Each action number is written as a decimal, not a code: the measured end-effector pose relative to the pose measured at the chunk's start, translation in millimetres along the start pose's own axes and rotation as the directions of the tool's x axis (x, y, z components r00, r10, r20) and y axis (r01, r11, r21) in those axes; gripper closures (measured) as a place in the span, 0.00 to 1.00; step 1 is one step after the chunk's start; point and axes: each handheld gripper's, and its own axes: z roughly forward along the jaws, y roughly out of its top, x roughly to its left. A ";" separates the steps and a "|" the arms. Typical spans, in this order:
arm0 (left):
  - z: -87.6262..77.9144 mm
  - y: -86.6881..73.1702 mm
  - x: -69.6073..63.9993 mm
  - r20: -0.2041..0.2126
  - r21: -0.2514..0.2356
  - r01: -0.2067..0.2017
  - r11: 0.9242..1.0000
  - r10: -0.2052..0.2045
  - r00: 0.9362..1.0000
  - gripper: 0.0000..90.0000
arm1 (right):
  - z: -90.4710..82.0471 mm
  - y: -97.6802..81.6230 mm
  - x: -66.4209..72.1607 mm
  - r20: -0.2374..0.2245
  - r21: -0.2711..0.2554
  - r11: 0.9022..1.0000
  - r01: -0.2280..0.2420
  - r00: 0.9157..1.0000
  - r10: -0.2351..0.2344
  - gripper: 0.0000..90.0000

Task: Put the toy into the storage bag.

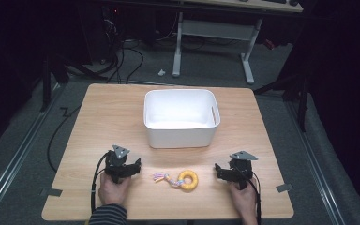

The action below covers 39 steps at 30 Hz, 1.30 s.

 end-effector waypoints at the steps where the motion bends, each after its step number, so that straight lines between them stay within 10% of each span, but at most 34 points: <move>1: 0.0 0.0 0.0 0.000 0.000 0.000 1.000 0.000 1.000 0.25 | 0.0 0.0 0.0 0.000 0.000 1.000 0.000 1.000 0.000 0.17; 39: -0.3 -0.2 0.3 0.001 -0.001 0.003 1.000 -0.003 1.000 0.26 | -3.3 -0.7 -3.2 -0.035 -0.003 1.000 0.025 0.999 -0.025 0.28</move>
